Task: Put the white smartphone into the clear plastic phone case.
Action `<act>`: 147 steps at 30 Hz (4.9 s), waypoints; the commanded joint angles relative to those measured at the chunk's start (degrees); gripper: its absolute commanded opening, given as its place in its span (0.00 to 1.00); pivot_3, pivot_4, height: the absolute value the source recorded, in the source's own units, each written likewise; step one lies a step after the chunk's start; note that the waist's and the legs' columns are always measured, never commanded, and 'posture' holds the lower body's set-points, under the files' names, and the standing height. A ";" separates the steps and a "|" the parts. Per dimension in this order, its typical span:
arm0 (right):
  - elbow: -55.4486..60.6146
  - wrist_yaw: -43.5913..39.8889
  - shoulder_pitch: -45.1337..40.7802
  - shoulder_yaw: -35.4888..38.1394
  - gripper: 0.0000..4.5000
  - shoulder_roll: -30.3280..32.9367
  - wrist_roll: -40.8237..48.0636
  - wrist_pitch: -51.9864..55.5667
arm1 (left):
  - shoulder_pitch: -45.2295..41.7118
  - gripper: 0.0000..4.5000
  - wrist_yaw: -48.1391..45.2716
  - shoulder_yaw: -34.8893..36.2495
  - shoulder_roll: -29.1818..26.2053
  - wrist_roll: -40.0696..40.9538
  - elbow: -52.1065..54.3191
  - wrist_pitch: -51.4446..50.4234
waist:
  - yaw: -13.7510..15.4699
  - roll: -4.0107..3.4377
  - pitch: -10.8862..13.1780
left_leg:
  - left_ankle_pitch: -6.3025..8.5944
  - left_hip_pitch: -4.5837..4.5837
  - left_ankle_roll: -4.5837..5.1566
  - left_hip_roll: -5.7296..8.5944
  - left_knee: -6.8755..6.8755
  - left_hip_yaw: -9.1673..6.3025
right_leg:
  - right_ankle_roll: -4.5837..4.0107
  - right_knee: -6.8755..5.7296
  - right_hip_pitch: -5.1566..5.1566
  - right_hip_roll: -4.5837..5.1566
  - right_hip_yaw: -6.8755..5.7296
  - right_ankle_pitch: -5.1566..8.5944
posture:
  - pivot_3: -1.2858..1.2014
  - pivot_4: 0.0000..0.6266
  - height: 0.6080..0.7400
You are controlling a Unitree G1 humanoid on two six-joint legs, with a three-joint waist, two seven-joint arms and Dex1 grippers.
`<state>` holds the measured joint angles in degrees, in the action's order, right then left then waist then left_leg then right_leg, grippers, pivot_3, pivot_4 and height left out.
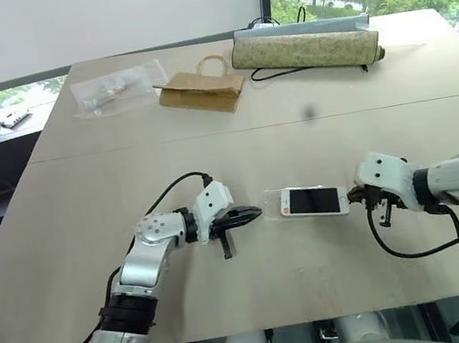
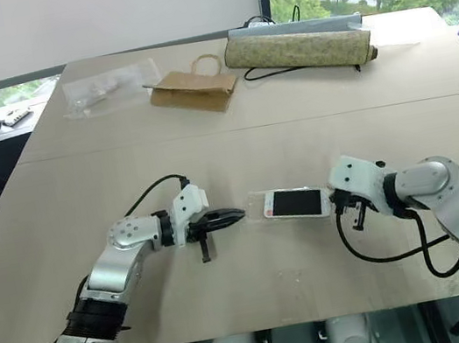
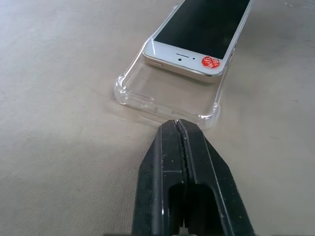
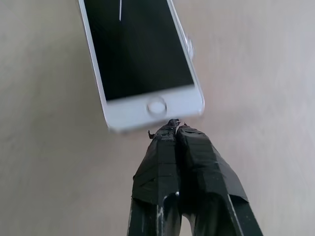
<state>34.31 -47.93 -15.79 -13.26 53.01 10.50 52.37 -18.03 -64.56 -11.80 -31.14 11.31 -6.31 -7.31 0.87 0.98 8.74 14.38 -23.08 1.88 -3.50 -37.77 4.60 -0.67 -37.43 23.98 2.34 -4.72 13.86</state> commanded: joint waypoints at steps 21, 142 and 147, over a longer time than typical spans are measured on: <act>4.13 0.00 -0.95 5.58 0.02 0.91 3.90 4.89 | 0.53 0.00 0.91 -0.18 -0.35 -0.95 -0.14 -1.10 | 0.08 0.01 0.01 | 0.00 -0.03 0.00 0.01 0.01 -0.01 | 0.13 0.04 -0.01 0.00 0.00 -0.08 | 0.52 0.24 1.00; -2.23 3.84 -5.89 5.54 0.02 -15.69 6.67 0.41 | -6.74 0.00 3.20 0.07 1.79 10.78 7.51 -21.84 | -0.34 0.19 -0.07 | -0.02 -0.61 -0.03 0.22 -0.09 0.21 | 0.01 -0.33 0.76 -0.39 0.39 -0.24 | 0.52 0.24 1.00; -2.69 6.01 -3.34 5.59 0.02 -12.78 5.06 -0.55 | -7.18 0.00 3.04 -2.67 1.59 7.04 5.34 -20.05 | -0.16 0.20 -0.07 | -0.03 -0.62 -0.04 0.21 -0.11 0.20 | 0.04 -0.37 0.77 -0.41 0.38 -0.22 | 0.52 0.24 1.00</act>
<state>29.90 -42.78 -19.07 -9.96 39.66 16.14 53.03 -24.62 -61.20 -13.88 -29.25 19.44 -0.98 -28.71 0.71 1.18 8.67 14.35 -23.70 1.85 -3.28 -37.92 4.82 -0.53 -37.80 24.75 1.94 -4.31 13.69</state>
